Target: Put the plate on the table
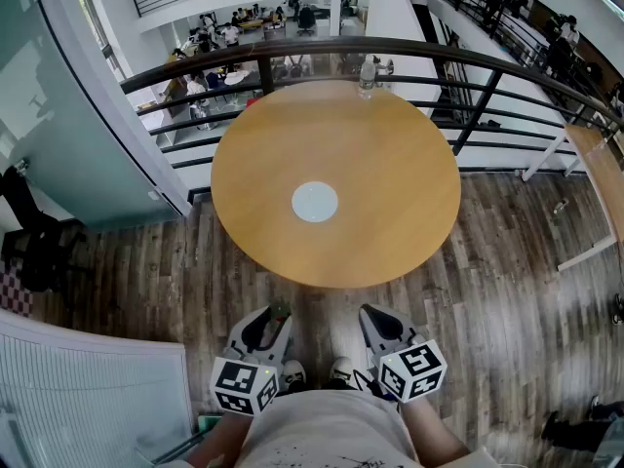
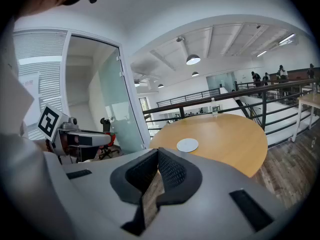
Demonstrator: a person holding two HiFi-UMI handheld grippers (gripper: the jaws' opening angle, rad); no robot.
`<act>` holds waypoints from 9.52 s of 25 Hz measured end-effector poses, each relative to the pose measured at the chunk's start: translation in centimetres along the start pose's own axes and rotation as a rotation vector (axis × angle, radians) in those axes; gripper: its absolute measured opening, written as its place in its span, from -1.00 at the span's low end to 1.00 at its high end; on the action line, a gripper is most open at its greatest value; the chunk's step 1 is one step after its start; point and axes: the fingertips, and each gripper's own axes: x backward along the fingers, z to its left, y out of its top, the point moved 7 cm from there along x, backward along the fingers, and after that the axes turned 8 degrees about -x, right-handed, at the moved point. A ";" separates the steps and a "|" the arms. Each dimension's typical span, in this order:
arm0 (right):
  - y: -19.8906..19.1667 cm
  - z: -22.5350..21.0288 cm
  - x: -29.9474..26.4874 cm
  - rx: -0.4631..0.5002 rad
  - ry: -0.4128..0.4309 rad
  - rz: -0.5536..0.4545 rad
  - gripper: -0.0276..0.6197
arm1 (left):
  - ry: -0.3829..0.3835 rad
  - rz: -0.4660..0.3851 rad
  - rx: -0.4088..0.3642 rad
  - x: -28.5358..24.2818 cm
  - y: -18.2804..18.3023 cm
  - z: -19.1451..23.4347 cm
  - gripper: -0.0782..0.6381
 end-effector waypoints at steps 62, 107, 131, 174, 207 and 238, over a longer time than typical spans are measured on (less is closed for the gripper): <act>11.5 -12.7 -15.6 0.043 0.003 -0.049 -0.83 | 0.033 0.007 0.008 -18.0 7.3 10.0 -0.36; 9.8 -16.5 -23.7 -0.089 -0.108 0.034 -0.83 | -0.160 0.189 -0.120 -31.2 6.4 16.2 -0.37; 6.6 -20.5 -28.0 -0.170 -0.113 0.102 -0.83 | -0.204 0.352 -0.215 -41.1 -0.2 17.4 -0.36; 3.9 -22.8 -28.1 -0.281 -0.180 0.135 -0.83 | -0.254 0.567 -0.368 -47.7 -6.9 16.0 -0.36; 5.3 -21.9 -27.9 -0.247 -0.152 0.104 -0.83 | -0.275 0.506 -0.263 -43.5 -3.4 16.4 -0.23; 14.2 -12.4 -20.7 -0.058 -0.030 -0.007 -0.83 | -0.117 0.129 -0.129 -24.3 8.5 14.7 -0.71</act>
